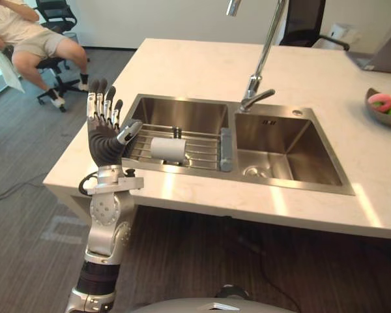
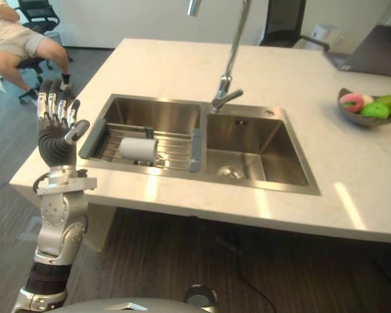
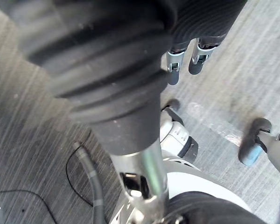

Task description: Walk over to the sink, pick up the cup, carry it to the dishwasher, place the cup inside the dishwasher, then close the dishwasher door

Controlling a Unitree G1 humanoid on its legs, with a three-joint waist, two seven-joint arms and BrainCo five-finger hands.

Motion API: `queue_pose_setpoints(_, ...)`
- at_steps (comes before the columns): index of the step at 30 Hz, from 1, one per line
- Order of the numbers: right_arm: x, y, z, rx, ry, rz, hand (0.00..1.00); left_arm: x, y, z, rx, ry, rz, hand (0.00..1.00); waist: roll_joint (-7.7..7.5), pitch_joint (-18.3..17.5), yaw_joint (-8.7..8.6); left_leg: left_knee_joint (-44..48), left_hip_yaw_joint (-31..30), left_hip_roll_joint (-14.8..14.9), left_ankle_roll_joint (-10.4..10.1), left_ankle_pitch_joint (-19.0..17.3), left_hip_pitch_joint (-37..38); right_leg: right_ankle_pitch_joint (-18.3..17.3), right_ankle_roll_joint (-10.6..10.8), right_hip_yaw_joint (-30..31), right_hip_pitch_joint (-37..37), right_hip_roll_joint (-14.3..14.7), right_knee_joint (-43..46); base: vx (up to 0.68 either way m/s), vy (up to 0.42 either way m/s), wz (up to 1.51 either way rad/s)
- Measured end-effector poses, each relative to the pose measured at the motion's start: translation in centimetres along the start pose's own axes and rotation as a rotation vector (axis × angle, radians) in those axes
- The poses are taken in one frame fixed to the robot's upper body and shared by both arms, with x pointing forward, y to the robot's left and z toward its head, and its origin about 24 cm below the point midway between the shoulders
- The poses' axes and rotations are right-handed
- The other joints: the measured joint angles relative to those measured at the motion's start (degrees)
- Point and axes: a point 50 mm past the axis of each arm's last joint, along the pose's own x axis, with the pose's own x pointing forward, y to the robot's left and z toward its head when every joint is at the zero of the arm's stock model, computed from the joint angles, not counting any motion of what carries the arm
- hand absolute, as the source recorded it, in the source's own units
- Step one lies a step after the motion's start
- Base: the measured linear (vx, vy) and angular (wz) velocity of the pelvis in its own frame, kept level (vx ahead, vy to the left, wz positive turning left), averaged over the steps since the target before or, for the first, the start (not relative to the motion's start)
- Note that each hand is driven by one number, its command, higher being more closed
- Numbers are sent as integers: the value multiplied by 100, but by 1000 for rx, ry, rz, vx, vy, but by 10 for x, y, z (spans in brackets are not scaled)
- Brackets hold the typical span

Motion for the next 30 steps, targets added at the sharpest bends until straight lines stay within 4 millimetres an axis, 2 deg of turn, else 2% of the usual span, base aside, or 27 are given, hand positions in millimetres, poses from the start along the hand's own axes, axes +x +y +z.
queue_pose_setpoints(2, 0, -3, -2, 4, 14, -12, 0, -2, -3, -1, -7, 6, -5, 0, -4, 1, 43, 542, 78, 27, 8, -84, -135, -67, -27, -28, 222, 23, -189, 26, -13, 16)
queue_pose_setpoints(4, 0, -2, -4, -15, 26, -17, 0, -5, -6, 0, -19, 12, 4, 0, -24, 50, 64, 1856, 141, 137, -54, -162, -671, -95, -7, -24, 424, 81, -347, -20, -38, 10)
queue_pose_setpoints(5, -1, -5, -1, -34, 24, -22, 0, -8, -10, 2, -37, 5, 2, 0, 82, 111, 73, 2912, 126, 347, -94, -143, -1158, -108, -38, -15, 526, 186, -371, -9, -39, -6)
queue_pose_setpoints(6, -2, -10, 2, -52, 18, -33, 0, -12, -10, 3, -45, 4, 15, 0, 155, 141, 96, 3568, 130, 560, -249, -1, -1454, -141, -64, 4, 620, 300, -376, 8, -22, -13)
queue_pose_setpoints(7, -3, -11, 1, -56, 22, -37, 0, -14, -9, 2, -41, 8, 25, 0, 220, 140, 92, 3663, 140, 585, -238, 73, -1466, -160, -54, 22, 668, 307, -389, 54, 8, -16)
queue_pose_setpoints(8, -3, -11, -1, -54, 23, -34, 0, -16, -7, 1, -39, 15, 37, 0, 207, 140, 79, 3698, 159, 590, -204, 164, -1465, -159, -59, 43, 718, 292, -434, 80, -2, -12)
queue_pose_setpoints(9, -2, -7, -5, -38, 24, -33, 0, -19, -5, -2, -33, 25, 45, 0, 31, 95, 59, 3673, 234, 552, -52, 313, -1443, -67, -169, 203, 813, 227, -654, 66, -9, -28)
queue_pose_setpoints(10, -2, -6, -3, -45, 6, -31, 0, -19, -4, -1, -32, 12, 46, 0, 35, 93, 70, 3221, 263, 546, 122, -68, -1384, 17, -164, 344, 760, 221, -770, 55, 12, -38)
queue_pose_setpoints(12, -2, -4, 2, -75, -11, -19, 0, -19, -2, 1, -22, -4, 50, 0, 7, 86, 67, 2093, 95, 445, 106, -258, -1203, 87, -127, 604, 595, 156, -829, 62, 85, -67)
queue_pose_setpoints(13, -3, -6, 7, -115, -25, -15, 0, -19, -3, 0, -22, -2, 51, 0, 24, 68, 76, 881, -131, 298, 133, 256, -902, 97, -14, 841, 509, 109, -814, 94, 159, -79)
queue_pose_setpoints(14, -4, -9, 10, -127, -32, -16, 0, -19, -3, -1, -25, 2, 53, 0, 114, 18, 70, 569, -200, 283, 30, 778, -841, 77, 43, 919, 463, 130, -792, 175, 200, -75)
queue_pose_setpoints(15, -4, -12, 10, -150, -33, -23, 0, -20, -1, -4, -14, 22, 54, 0, 131, -72, 32, 300, -154, 180, -87, 717, -586, 60, 151, 1098, 466, 69, -800, 176, 163, -28)
queue_pose_setpoints(16, -4, -11, 5, -141, -18, -19, 0, -19, -1, -7, -14, 40, 48, 0, 70, -126, -55, 39, -6, 85, -84, 723, -482, 98, 255, 1126, 468, -43, -839, 173, 152, -9)
queue_pose_setpoints(18, -4, -10, 0, -77, -18, -14, 0, -16, -4, -12, -12, 66, 15, 0, 81, -132, -131, -402, 36, -30, -111, 739, -364, 164, 359, 1061, 404, -128, -879, 92, 129, 19)
queue_pose_setpoints(21, -4, -12, 2, -47, -38, -3, 0, -17, 7, -21, 42, 119, -29, 0, 105, -127, -122, -562, 142, -63, -117, 744, -306, 345, 391, 1085, 448, -141, -1137, 25, 94, -5)
queue_pose_setpoints(23, -5, -14, 2, -52, -42, 9, 0, -16, 10, -21, 69, 122, -59, 0, 114, -129, -110, -616, 210, -55, -116, 746, -246, 465, 406, 1093, 525, -129, -1329, -23, 40, -16)
queue_pose_setpoints(25, -6, -16, 8, -71, -51, 15, 0, -15, 12, -20, 67, 125, -72, 0, 180, -166, -123, -752, 296, -30, -119, 749, -181, 596, 411, 1100, 586, -93, -1540, -54, 27, -15)
queue_pose_setpoints(28, -7, -17, 16, -83, -65, 51, 0, -16, 15, -25, 71, 159, -102, 0, 175, -172, -109, -855, 440, -4, -123, 787, -154, 795, 358, 1158, 625, -53, -1872, -95, 21, -19)
queue_pose_setpoints(30, -6, -11, 24, -93, -78, 95, 0, -20, 19, -36, 144, 216, -118, 0, 176, -174, -119, -939, 502, 14, -134, 788, -130, 962, 321, 1165, 653, -20, -2084, -119, -7, -18)
